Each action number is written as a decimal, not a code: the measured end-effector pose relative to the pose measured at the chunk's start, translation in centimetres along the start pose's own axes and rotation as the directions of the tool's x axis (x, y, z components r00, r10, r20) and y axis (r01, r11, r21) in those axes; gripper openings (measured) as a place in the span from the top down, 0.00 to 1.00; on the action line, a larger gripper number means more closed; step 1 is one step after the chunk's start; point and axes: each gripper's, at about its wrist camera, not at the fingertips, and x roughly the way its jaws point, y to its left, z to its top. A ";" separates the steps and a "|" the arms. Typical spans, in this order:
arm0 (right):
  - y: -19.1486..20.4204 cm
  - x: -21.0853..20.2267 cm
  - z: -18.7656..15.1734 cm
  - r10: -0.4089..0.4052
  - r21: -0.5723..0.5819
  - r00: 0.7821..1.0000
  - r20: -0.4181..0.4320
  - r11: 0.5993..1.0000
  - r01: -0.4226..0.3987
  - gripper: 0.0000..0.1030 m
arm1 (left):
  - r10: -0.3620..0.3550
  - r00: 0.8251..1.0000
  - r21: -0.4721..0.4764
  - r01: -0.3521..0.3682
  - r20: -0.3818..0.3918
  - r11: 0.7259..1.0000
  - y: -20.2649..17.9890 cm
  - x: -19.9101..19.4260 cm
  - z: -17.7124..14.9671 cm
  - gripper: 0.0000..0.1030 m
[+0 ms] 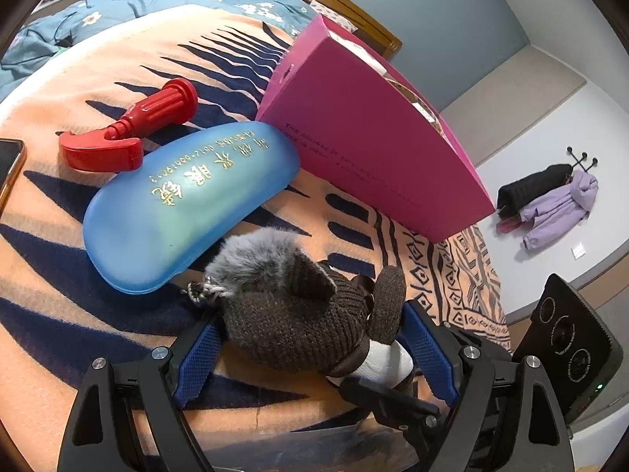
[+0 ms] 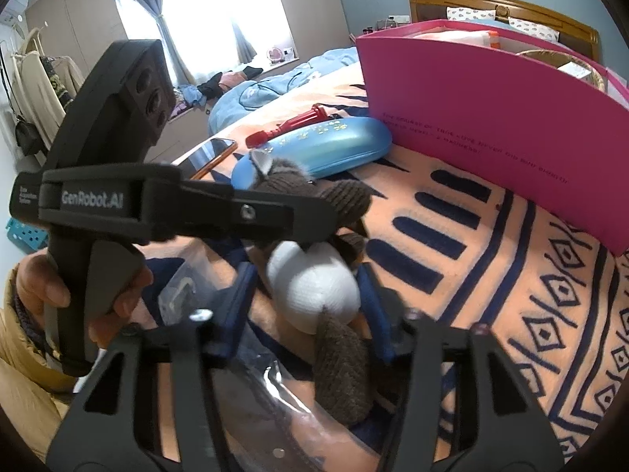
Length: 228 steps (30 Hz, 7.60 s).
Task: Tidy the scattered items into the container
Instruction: 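Close the left tool on the plush toy's body, then lift the plush toy with the left tool toward the pink box, then lower the plush toy into the pink box and open the left tool, then withdraw the left tool from the box toward the clear plastic bag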
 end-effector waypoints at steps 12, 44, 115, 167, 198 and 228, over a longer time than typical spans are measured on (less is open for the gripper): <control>0.0 0.1 0.1 -0.018 -0.032 1.000 -0.017 0.999 0.017 0.53 | -0.042 0.999 -0.038 0.043 0.027 0.998 1.1 -0.7 0.0 0.18; -0.1 0.6 0.1 0.004 -0.057 0.999 -0.036 0.998 -0.006 0.41 | -0.100 0.995 -0.103 0.102 0.024 0.989 2.7 -0.7 -0.2 0.39; -3.6 -9.3 6.3 -0.103 -0.180 0.975 0.197 0.974 0.139 0.61 | -0.234 0.967 0.150 0.217 0.102 0.965 -7.4 -2.8 7.6 0.39; -12.0 -3.9 16.3 0.035 -0.184 0.997 0.070 0.983 -0.022 0.61 | -0.114 0.982 0.036 0.110 0.149 0.993 -5.3 1.9 16.2 0.39; -13.4 -0.7 16.1 0.035 -0.140 0.998 -0.051 0.989 -0.042 0.57 | 0.095 0.970 0.165 -0.134 0.224 0.977 -6.8 2.2 14.7 0.39; -12.8 -1.3 15.5 0.003 -0.165 0.999 -0.051 0.986 -0.011 0.72 | 0.127 0.969 0.230 -0.176 0.213 0.957 -8.1 3.6 14.3 0.37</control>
